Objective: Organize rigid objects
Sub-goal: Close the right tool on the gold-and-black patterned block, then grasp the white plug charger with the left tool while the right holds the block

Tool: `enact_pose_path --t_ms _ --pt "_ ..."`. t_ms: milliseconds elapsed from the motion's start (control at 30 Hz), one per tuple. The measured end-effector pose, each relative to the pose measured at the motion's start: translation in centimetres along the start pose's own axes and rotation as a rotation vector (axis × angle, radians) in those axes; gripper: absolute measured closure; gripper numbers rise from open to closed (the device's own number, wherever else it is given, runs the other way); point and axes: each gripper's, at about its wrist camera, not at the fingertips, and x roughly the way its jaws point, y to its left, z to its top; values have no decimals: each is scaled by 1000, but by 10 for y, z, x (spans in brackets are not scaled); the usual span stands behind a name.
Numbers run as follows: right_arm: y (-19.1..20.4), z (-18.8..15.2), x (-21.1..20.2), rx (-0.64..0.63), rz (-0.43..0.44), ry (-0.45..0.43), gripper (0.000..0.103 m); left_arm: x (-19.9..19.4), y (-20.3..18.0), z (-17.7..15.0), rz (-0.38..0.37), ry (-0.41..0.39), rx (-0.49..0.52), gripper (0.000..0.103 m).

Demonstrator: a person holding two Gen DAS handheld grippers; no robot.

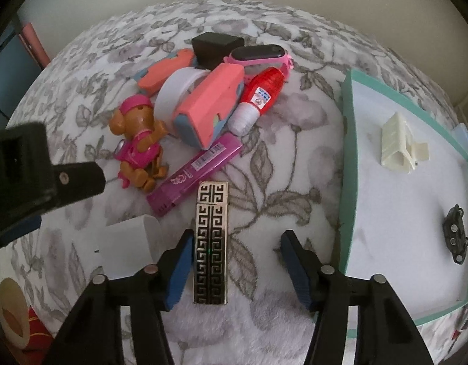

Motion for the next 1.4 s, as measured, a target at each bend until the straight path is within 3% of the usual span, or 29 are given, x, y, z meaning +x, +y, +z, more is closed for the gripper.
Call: enact_pose_path --t_ms 300,533,1033,1267,1400 --pt "-7 5 -6 1 25 -3 69 8 -6 1 -16 26 23 3" --pt "-28 5 -7 66 59 17 81 15 -13 -4 -37 50 45 3" --pt "-61 -7 -12 169 104 65 81 40 -48 -24 -47 121 143 3" --pt "-49 -9 -13 166 101 68 81 62 -53 -35 -41 175 166 3" --pt "-45 -7 -9 166 101 69 81 68 -61 -40 -28 168 193 5"
